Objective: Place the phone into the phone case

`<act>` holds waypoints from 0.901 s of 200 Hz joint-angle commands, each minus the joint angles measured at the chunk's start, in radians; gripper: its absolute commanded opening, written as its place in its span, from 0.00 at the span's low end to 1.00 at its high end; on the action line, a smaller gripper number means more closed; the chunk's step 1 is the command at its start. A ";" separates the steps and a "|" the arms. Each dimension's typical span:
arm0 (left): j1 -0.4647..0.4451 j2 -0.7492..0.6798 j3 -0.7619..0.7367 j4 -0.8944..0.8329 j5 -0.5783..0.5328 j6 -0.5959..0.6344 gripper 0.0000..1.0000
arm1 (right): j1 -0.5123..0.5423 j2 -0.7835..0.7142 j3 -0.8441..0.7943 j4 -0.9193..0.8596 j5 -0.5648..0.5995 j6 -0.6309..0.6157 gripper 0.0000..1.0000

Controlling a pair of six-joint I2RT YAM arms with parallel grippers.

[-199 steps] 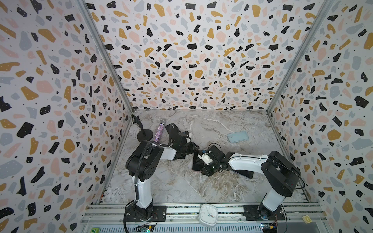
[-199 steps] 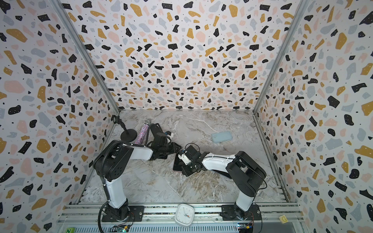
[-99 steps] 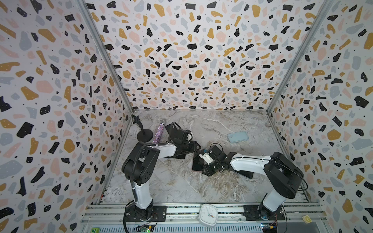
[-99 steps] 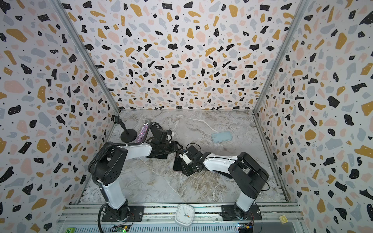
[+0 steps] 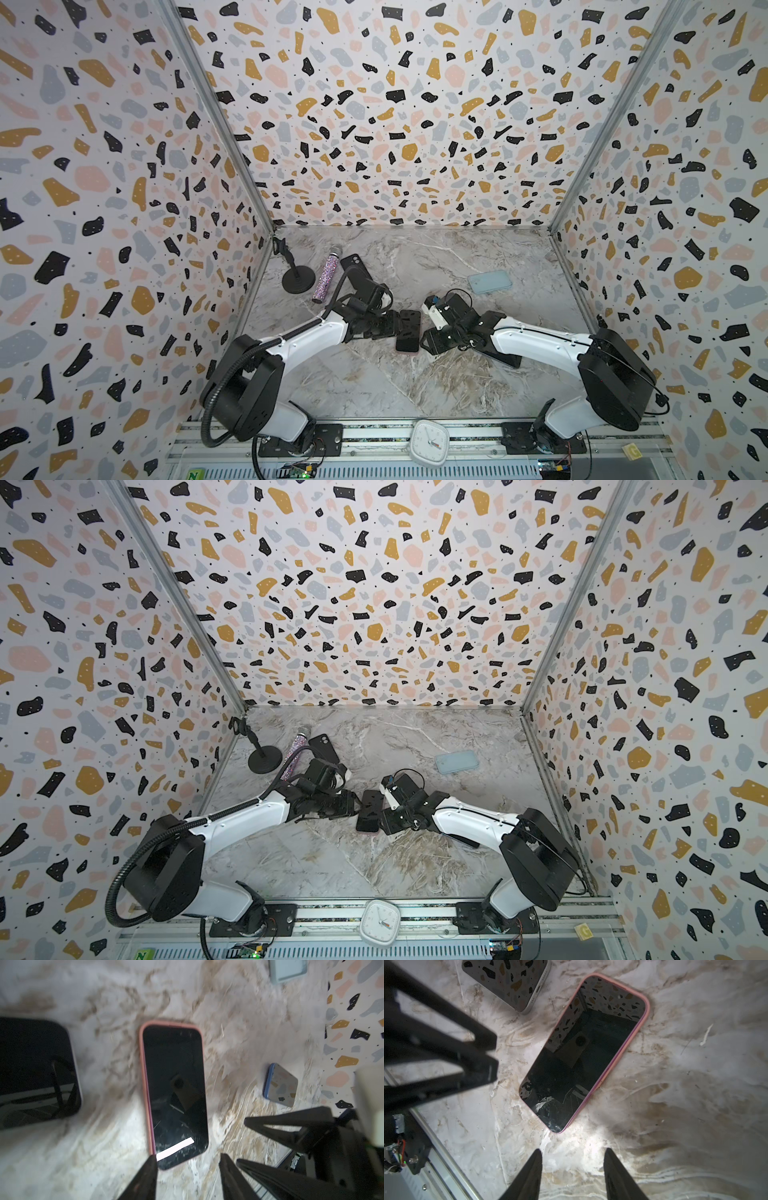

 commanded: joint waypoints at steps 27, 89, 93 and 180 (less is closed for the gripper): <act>-0.035 -0.062 -0.095 0.009 -0.003 -0.097 0.37 | -0.005 0.020 -0.011 0.068 -0.077 0.052 0.50; -0.037 0.010 -0.113 0.048 -0.028 -0.085 0.35 | -0.006 0.033 -0.023 0.094 -0.108 0.039 0.50; -0.036 0.016 -0.113 0.054 -0.027 -0.085 0.35 | -0.005 0.036 -0.023 0.094 -0.110 0.038 0.50; -0.042 0.098 -0.096 0.073 -0.043 -0.053 0.30 | -0.007 0.092 -0.018 0.120 -0.150 0.035 0.50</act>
